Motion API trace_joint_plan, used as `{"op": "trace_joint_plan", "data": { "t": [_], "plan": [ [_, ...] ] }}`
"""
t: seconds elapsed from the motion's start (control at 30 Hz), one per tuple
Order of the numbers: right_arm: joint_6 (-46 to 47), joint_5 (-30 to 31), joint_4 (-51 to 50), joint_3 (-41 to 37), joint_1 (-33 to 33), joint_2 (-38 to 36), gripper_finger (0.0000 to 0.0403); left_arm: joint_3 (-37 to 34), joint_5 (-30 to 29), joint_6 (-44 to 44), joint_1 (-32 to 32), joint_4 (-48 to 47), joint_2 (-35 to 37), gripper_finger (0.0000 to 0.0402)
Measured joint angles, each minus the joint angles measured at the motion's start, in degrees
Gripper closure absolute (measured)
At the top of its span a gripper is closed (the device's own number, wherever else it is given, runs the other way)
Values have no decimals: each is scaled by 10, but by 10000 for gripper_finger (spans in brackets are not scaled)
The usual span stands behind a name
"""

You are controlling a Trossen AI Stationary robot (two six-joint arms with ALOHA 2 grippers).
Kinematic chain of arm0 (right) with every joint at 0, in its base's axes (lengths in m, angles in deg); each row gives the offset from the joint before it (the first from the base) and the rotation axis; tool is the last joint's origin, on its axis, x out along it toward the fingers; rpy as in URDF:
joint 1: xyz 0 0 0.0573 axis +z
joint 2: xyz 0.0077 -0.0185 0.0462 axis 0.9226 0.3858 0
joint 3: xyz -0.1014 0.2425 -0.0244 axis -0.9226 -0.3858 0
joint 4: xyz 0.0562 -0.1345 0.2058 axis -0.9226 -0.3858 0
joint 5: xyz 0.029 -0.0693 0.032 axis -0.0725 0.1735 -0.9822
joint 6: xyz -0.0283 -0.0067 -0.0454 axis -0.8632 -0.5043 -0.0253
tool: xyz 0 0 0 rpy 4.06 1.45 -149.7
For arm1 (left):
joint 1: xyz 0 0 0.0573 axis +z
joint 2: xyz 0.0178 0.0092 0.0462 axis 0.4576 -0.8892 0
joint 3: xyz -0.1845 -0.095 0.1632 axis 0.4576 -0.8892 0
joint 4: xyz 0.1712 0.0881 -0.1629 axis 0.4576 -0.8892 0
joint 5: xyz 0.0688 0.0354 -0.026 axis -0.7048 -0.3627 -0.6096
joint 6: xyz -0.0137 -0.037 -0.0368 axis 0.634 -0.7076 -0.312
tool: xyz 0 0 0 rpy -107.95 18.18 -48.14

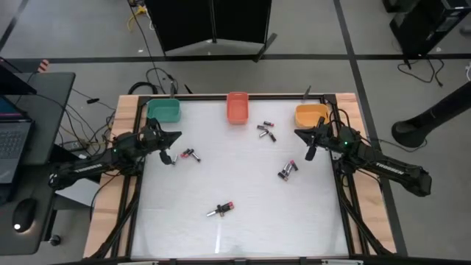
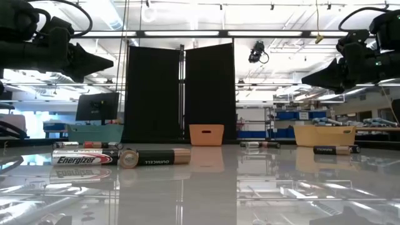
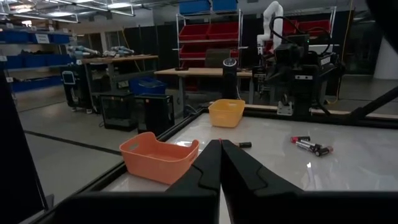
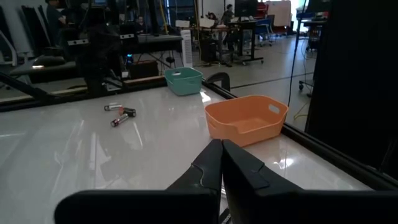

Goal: Sort batteries
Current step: Put the top left silver battery into the yellow container

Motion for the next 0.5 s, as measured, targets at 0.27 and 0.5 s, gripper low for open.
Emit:
{"op": "trace_joint_plan", "data": {
  "t": [0.27,0.5],
  "plan": [
    [0,0,0,0,0,0,380,0,0,0,0,40,0,386],
    [0,0,0,0,0,0,380,0,0,0,0,73,0,386]
  ]
}}
